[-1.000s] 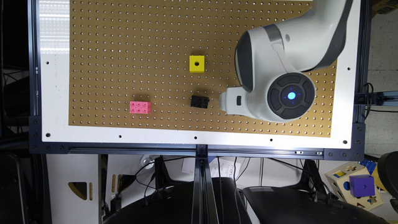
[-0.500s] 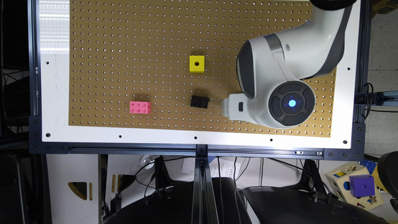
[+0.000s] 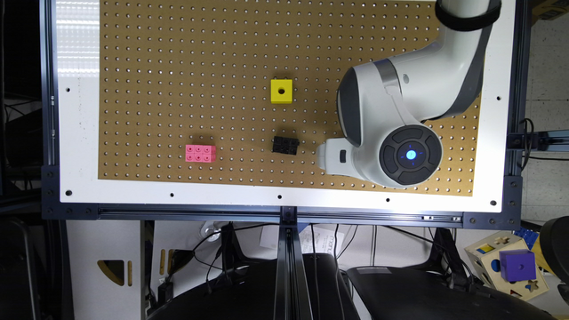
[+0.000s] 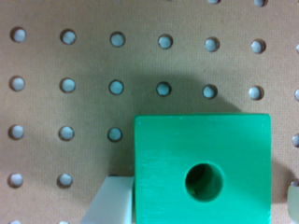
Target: Pick up green block.
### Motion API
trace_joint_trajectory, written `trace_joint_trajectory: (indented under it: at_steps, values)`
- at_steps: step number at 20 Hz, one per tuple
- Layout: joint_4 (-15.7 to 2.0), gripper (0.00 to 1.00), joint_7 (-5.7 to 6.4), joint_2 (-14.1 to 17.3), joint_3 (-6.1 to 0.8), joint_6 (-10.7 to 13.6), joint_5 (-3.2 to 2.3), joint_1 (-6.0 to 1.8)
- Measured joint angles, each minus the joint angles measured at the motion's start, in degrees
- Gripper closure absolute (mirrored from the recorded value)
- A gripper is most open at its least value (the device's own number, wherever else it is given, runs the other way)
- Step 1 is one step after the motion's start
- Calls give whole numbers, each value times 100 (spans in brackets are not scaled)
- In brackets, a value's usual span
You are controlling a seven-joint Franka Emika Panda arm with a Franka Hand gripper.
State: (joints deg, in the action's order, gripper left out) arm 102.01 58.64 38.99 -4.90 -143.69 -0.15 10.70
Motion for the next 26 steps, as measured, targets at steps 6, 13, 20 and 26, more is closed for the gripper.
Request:
trace_joint_trajectory:
  at_steps: [6, 13, 20, 26]
  values:
    - [-12, 0, 0, 23, 0, 4, -17, 3]
    - [-13, 100, -1, 18, 0, 7, -21, -1]
    - [-11, 100, -1, 0, 15, 45, -21, -2]
    - [-13, 100, -1, -436, 17, 514, -21, -3]
